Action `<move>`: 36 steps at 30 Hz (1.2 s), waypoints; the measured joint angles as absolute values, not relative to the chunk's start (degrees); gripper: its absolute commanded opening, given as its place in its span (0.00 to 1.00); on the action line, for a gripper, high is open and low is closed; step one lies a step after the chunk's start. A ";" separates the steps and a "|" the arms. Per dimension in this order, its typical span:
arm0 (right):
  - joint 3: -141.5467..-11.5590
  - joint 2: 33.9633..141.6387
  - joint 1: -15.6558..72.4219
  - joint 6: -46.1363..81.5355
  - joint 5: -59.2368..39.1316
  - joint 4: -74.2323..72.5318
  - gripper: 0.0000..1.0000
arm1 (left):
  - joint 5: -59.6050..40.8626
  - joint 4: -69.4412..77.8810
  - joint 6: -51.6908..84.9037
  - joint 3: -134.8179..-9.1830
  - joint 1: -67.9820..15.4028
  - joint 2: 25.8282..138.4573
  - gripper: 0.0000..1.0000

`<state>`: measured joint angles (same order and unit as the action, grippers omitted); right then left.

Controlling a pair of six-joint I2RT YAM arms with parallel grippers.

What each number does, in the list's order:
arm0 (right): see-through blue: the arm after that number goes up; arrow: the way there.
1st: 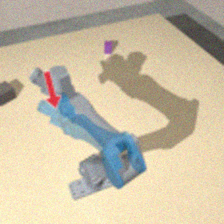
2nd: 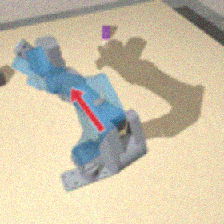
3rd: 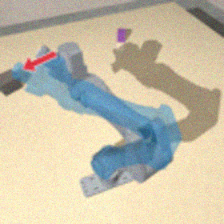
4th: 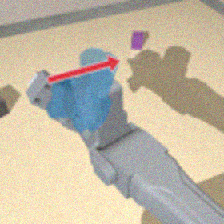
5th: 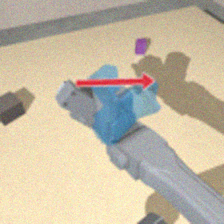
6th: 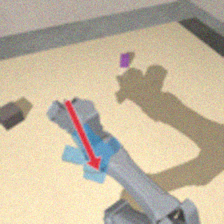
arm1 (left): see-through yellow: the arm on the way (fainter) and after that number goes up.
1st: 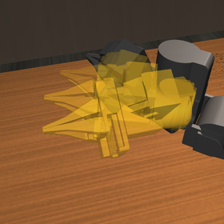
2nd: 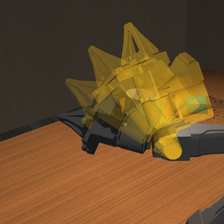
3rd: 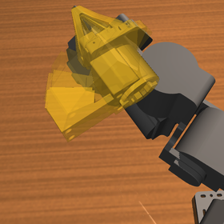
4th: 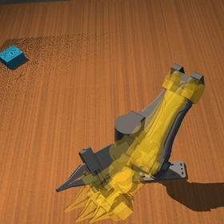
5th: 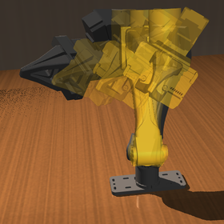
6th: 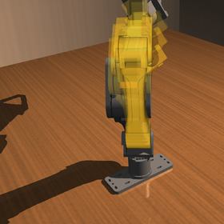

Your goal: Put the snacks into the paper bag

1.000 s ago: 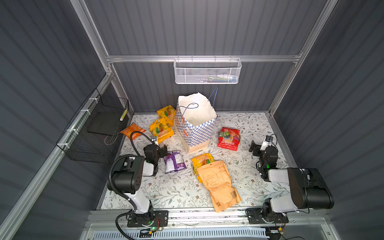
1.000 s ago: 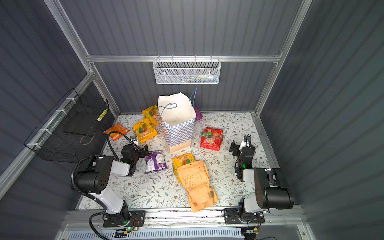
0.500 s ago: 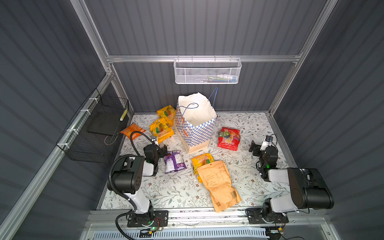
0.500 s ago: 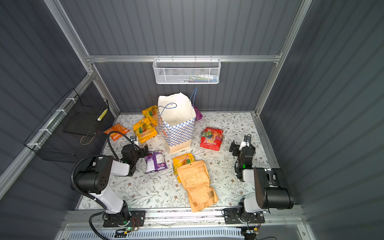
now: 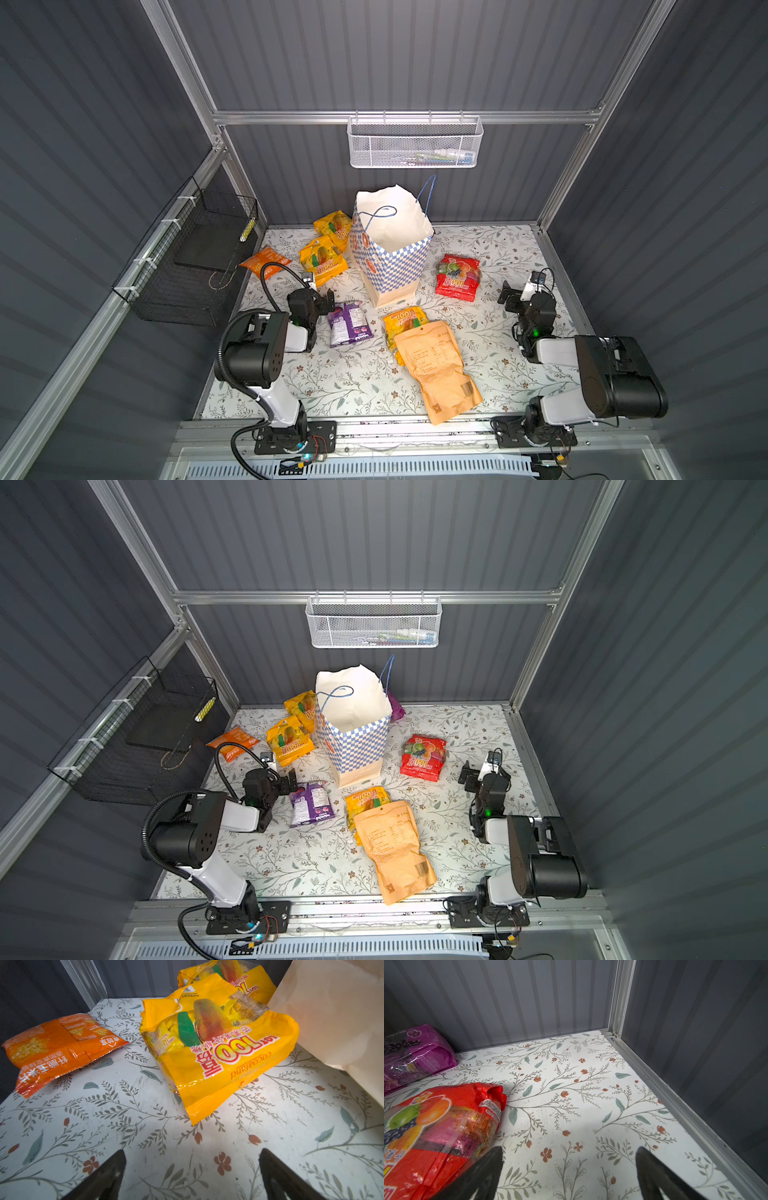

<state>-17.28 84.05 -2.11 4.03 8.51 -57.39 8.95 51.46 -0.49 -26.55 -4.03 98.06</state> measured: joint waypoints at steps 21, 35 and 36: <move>-16.67 67.85 0.34 5.32 14.48 -49.06 0.99 | 21.98 27.62 9.61 -34.02 -5.19 78.89 1.00; -21.30 49.43 -1.78 39.29 10.90 -26.72 0.99 | 2.87 -12.69 31.90 -59.90 -7.75 69.89 1.00; -21.45 49.47 -1.78 40.40 10.00 -25.56 0.99 | 3.14 -15.66 31.59 -64.14 -10.28 71.00 1.00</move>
